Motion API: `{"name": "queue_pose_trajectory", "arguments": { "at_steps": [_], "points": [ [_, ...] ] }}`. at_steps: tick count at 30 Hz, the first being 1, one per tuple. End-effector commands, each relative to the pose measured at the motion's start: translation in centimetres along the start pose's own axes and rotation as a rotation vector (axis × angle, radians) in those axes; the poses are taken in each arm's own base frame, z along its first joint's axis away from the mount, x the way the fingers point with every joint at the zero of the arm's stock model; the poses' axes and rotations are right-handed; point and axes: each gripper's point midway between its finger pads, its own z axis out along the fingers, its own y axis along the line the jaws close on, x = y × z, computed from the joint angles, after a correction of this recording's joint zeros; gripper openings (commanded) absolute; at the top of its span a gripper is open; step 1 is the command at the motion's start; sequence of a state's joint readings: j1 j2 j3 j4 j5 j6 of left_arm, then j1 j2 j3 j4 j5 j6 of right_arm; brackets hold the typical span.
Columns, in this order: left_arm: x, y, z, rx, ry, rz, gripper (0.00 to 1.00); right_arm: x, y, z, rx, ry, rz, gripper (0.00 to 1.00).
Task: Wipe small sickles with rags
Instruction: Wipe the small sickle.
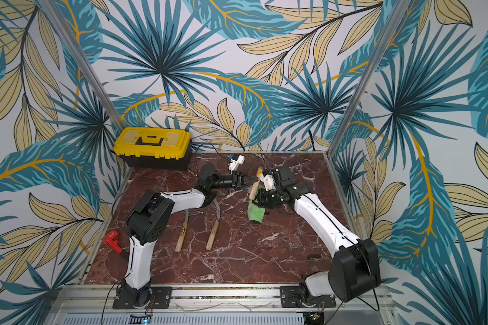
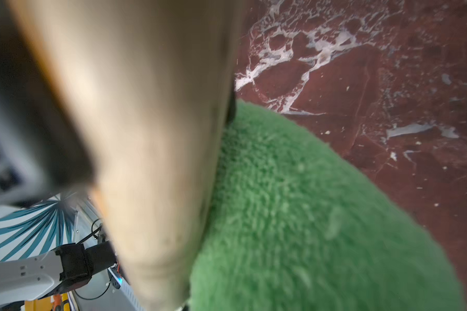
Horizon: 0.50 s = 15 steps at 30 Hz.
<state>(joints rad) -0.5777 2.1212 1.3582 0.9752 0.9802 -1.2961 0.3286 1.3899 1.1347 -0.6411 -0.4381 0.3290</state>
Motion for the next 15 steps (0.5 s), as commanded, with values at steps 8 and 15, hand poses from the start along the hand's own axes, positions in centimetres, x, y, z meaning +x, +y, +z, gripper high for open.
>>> {"name": "queue_pose_trajectory", "arguments": {
  "at_steps": [8, 15],
  "points": [
    [-0.2, -0.3, 0.1, 0.010, -0.016, 0.032, 0.00, 2.0, -2.8, -3.4, 0.144, -0.035, 0.066, 0.16],
    [1.0, -0.8, -0.7, -0.003, -0.013, 0.034, 0.00, -2.3, -5.2, -5.3, 0.200, -0.126, 0.147, 0.16]
  ]
}}
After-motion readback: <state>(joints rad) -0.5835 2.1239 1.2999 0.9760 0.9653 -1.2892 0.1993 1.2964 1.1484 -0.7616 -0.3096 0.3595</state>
